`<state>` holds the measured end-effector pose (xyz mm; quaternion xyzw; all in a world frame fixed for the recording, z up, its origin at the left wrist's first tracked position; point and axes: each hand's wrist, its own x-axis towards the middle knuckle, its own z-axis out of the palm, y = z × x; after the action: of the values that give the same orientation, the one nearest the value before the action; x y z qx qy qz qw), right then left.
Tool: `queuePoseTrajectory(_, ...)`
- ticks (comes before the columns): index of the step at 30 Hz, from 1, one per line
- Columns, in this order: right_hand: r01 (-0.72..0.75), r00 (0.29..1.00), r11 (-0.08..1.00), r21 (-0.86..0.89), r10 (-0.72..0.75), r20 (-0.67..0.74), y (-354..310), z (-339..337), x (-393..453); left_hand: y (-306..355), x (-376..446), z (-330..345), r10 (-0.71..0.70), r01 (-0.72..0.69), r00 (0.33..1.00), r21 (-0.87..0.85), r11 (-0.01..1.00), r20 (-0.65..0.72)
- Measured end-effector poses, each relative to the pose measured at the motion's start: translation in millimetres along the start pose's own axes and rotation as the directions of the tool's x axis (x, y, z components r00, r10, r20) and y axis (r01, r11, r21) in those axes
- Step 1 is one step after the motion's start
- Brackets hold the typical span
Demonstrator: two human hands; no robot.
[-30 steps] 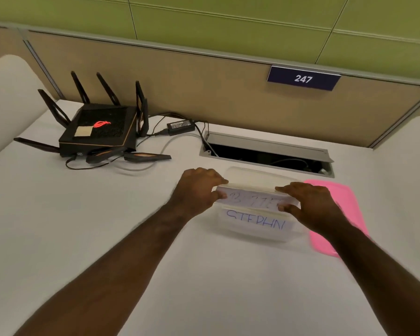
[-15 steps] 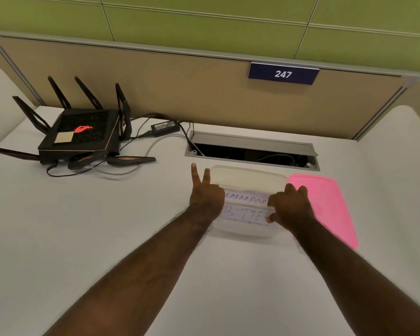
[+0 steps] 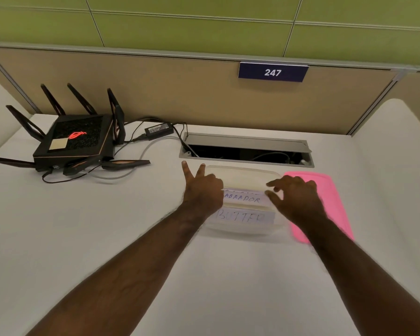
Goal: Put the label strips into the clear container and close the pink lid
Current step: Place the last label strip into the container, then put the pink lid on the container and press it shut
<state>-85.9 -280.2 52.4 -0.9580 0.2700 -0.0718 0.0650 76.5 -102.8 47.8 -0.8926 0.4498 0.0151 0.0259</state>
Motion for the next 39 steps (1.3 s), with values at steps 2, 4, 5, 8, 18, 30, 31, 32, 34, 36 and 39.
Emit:
queuePoseTrajectory(2,-0.073,0.993,0.996,0.046,0.077,-0.093,21,-10,-8,13,0,-8,0.024,-0.03,0.995,-0.061,0.998,-0.096)
queuePoseTrajectory(4,-0.16,0.977,0.986,0.043,0.164,-0.136,45,-15,-17,34,2,-15,0.066,-0.086,0.985,-0.12,0.989,-0.158)
queuePoseTrajectory(5,-0.208,0.967,0.977,0.037,0.211,-0.142,57,-16,-23,47,2,-17,0.094,-0.12,0.979,-0.139,0.983,-0.183)
queuePoseTrajectory(8,-0.348,0.933,0.938,0.0,0.346,-0.102,89,-10,-42,91,2,-17,0.194,-0.225,0.959,-0.141,0.964,-0.205)
queuePoseTrajectory(18,-0.691,0.709,0.72,-0.065,0.693,0.13,143,30,-103,208,-23,16,0.547,-0.541,0.837,0.133,0.83,-0.01)
queuePoseTrajectory(30,-0.817,0.576,0.528,0.23,0.744,0.339,177,28,-105,231,-31,47,0.506,-0.509,0.86,0.089,0.856,0.063)
queuePoseTrajectory(31,-0.79,0.607,0.505,0.347,0.72,0.335,183,24,-106,231,-30,46,0.509,-0.51,0.86,0.08,0.856,0.035)
queuePoseTrajectory(32,-0.751,0.634,0.456,0.477,0.698,0.332,187,18,-107,230,-30,45,0.511,-0.51,0.86,0.064,0.858,0.009)
queuePoseTrajectory(34,-0.693,0.647,0.345,0.633,0.684,0.336,188,1,-103,229,-29,41,0.506,-0.511,0.857,-0.04,0.858,-0.095)
queuePoseTrajectory(36,-0.653,0.663,0.3,0.695,0.67,0.334,185,-20,-93,227,-25,31,0.441,-0.475,0.874,-0.17,0.863,-0.204)
queuePoseTrajectory(39,-0.48,0.76,0.249,0.841,0.597,0.257,173,-53,-76,221,-16,9,0.252,-0.399,0.894,-0.404,0.823,-0.37)
